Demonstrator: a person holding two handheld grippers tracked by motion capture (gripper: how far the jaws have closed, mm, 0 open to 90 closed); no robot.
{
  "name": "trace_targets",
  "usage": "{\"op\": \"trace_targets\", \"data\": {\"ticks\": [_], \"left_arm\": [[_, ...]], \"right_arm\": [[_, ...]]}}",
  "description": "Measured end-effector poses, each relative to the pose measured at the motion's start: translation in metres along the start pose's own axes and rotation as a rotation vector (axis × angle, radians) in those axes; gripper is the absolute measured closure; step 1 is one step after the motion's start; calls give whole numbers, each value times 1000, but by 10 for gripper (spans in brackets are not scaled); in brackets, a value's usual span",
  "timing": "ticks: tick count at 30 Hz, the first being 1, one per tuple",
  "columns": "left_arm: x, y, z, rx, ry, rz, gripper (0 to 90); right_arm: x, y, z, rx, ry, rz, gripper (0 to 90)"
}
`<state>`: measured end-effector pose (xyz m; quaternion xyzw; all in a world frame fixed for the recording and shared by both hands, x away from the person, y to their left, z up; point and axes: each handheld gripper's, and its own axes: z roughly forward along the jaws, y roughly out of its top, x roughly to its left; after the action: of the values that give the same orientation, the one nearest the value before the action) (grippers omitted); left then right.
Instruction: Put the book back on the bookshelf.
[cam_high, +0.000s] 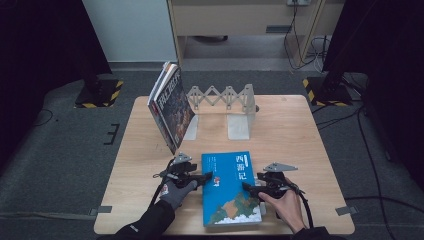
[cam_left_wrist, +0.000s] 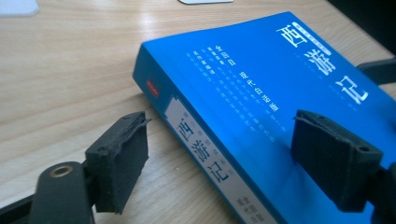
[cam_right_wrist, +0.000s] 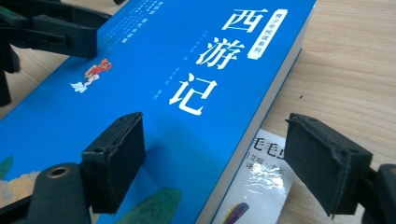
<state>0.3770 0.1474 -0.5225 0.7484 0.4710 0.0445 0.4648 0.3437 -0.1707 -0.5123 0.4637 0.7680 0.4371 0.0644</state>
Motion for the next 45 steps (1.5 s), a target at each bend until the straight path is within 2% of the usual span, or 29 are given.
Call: {"op": "trace_targets", "data": {"ticks": [4,6,12,18,23,30,36,38,41,45], "left_arm": [[0,-2,3,-9,-26,-10,162],[0,-2,5,-15,-32,3,162],[1,-3,11,-18,-69,-34,160],[6,-4,15,-17,-93,-73,117],[9,-5,18,-13,-113,-105,97],[9,-6,18,-14,-122,-105,90],[9,-5,18,-13,-124,-109,90],[8,-5,18,-6,-125,-110,90],[5,-5,18,21,-138,-112,99],[2,-5,19,26,-136,-114,86]], "right_arm": [[0,-1,1,-3,4,7,201],[0,-1,2,-3,7,17,197],[0,-2,4,-3,23,26,195],[0,-3,5,-3,34,38,194],[0,-3,7,2,48,64,194],[2,-3,10,14,77,82,193],[2,-3,11,19,83,90,186],[1,-4,12,19,84,103,181],[1,-4,13,15,83,96,178],[2,-4,13,17,82,97,174]]}}
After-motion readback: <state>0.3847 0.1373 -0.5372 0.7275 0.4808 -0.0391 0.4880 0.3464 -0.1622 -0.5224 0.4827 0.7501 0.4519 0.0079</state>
